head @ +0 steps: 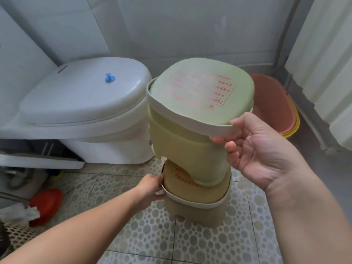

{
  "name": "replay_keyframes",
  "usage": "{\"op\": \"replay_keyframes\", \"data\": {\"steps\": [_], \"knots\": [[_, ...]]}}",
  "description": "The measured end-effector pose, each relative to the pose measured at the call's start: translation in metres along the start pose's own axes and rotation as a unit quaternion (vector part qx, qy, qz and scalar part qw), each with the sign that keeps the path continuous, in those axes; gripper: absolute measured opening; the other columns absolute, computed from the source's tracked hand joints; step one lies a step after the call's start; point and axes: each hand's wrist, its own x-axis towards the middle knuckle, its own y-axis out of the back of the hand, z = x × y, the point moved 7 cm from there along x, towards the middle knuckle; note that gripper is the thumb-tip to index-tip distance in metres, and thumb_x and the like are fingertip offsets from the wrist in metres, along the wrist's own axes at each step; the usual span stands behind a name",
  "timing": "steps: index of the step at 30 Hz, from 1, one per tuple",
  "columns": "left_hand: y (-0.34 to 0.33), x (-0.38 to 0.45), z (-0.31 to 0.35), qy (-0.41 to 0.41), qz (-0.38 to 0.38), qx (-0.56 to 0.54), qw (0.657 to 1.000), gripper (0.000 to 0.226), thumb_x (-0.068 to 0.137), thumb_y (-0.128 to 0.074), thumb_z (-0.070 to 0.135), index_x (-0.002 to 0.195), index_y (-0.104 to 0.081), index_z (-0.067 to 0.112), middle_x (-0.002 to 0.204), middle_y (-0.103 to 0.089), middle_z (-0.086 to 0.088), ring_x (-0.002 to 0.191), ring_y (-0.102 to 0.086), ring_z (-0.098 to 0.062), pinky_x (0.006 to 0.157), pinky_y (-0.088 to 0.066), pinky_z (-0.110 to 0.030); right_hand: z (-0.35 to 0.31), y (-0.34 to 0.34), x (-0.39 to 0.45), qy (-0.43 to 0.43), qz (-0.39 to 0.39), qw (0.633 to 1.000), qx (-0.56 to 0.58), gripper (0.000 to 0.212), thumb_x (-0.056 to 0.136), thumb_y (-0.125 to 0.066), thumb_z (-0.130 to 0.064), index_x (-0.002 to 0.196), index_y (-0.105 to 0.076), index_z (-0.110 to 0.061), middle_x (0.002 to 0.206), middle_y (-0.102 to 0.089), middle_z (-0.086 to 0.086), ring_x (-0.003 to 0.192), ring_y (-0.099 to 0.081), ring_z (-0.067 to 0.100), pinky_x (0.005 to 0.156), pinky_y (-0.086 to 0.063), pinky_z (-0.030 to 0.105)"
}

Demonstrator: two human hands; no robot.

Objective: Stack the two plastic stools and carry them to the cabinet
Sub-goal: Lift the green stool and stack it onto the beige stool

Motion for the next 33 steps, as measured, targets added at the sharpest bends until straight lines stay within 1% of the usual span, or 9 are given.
{"op": "replay_keyframes", "data": {"steps": [4, 7, 10, 13, 16, 21, 24, 28, 33], "knots": [[-0.002, -0.002, -0.002, 0.004, -0.008, -0.015, 1.0, 0.029, 0.109, -0.045, 0.027, 0.113, -0.062, 0.004, 0.114, -0.07, -0.008, 0.102, -0.065, -0.018, 0.076, -0.06, -0.041, 0.005, 0.002, 0.005, -0.008, 0.0, 1.0, -0.02, 0.026, 0.093, -0.055, -0.02, 0.111, -0.064, -0.003, 0.064, -0.074, 0.014, 0.037, -0.048, 0.005, 0.037, -0.036, 0.013], [0.003, 0.001, -0.007, 0.011, -0.022, -0.035, 0.999, 0.035, 0.107, -0.051, 0.029, 0.126, -0.058, 0.0, 0.121, -0.072, -0.009, 0.101, -0.069, -0.018, 0.07, -0.062, -0.038, 0.008, 0.004, 0.006, -0.016, 0.001, 1.0, -0.027, 0.028, 0.092, -0.056, -0.02, 0.113, -0.063, -0.003, 0.064, -0.074, 0.015, 0.037, -0.047, 0.005, 0.036, -0.036, 0.013], [0.011, 0.002, -0.01, 0.022, -0.037, -0.07, 0.997, 0.032, 0.105, -0.057, 0.018, 0.131, -0.058, -0.001, 0.112, -0.073, -0.008, 0.098, -0.07, -0.021, 0.081, -0.062, -0.045, 0.009, 0.005, 0.007, -0.019, -0.002, 1.0, -0.025, 0.022, 0.092, -0.056, -0.021, 0.108, -0.062, -0.006, 0.062, -0.073, 0.014, 0.036, -0.046, 0.005, 0.035, -0.035, 0.012], [0.017, 0.002, -0.008, 0.027, -0.039, -0.074, 0.996, 0.029, 0.104, -0.053, 0.005, 0.132, -0.061, 0.005, 0.117, -0.074, -0.009, 0.104, -0.07, -0.024, 0.088, -0.059, -0.048, 0.009, 0.006, 0.006, -0.019, -0.004, 0.999, -0.032, 0.019, 0.092, -0.055, -0.021, 0.103, -0.061, -0.007, 0.061, -0.072, 0.014, 0.034, -0.045, 0.005, 0.034, -0.034, 0.012], [0.026, 0.006, -0.001, 0.021, 0.006, -0.101, 0.995, 0.033, 0.105, -0.047, 0.004, 0.136, -0.059, 0.009, 0.133, -0.067, -0.013, 0.122, -0.064, -0.03, 0.098, -0.053, -0.052, 0.009, 0.006, 0.003, -0.017, -0.004, 0.999, -0.038, 0.023, 0.092, -0.055, -0.02, 0.109, -0.063, -0.007, 0.061, -0.072, 0.013, 0.036, -0.044, 0.005, 0.034, -0.035, 0.012], [0.047, -0.001, 0.038, -0.026, 0.092, -0.146, 0.985, 0.028, 0.106, -0.045, 0.012, 0.127, -0.064, 0.01, 0.115, -0.068, -0.007, 0.095, -0.064, -0.022, 0.086, -0.051, -0.045, 0.011, 0.012, 0.0, -0.025, 0.004, 0.999, -0.047, 0.02, 0.093, -0.054, -0.02, 0.104, -0.062, -0.006, 0.058, -0.071, 0.011, 0.037, -0.044, 0.005, 0.035, -0.034, 0.011], [0.059, -0.019, 0.08, -0.097, 0.143, -0.142, 0.975, 0.018, 0.104, -0.05, 0.02, 0.114, -0.065, 0.015, 0.12, -0.068, -0.007, 0.108, -0.065, -0.023, 0.087, -0.051, -0.042, 0.013, 0.019, -0.001, -0.03, 0.011, 0.998, -0.047, 0.032, 0.094, -0.053, -0.021, 0.12, -0.062, -0.004, 0.059, -0.07, 0.011, 0.041, -0.044, 0.006, 0.035, -0.034, 0.011], [0.036, -0.062, 0.127, -0.15, 0.051, -0.149, 0.976, 0.032, 0.104, -0.046, 0.04, 0.094, -0.066, 0.016, 0.106, -0.07, -0.006, 0.109, -0.066, -0.026, 0.094, -0.048, -0.046, 0.014, 0.025, -0.002, -0.036, 0.025, 0.998, -0.039, 0.05, 0.095, -0.052, -0.02, 0.14, -0.056, 0.001, 0.065, -0.072, 0.014, 0.038, -0.042, 0.004, 0.035, -0.035, 0.011], [0.021, -0.12, 0.168, -0.195, -0.008, -0.054, 0.979, 0.048, 0.098, -0.048, 0.059, 0.103, -0.066, 0.014, 0.117, -0.069, -0.008, 0.112, -0.065, -0.026, 0.097, -0.049, -0.052, 0.011, 0.029, -0.006, -0.034, 0.04, 0.996, -0.069, 0.057, 0.095, -0.052, -0.021, 0.145, -0.049, 0.005, 0.066, -0.072, 0.015, 0.035, -0.042, 0.004, 0.034, -0.034, 0.012]]}}
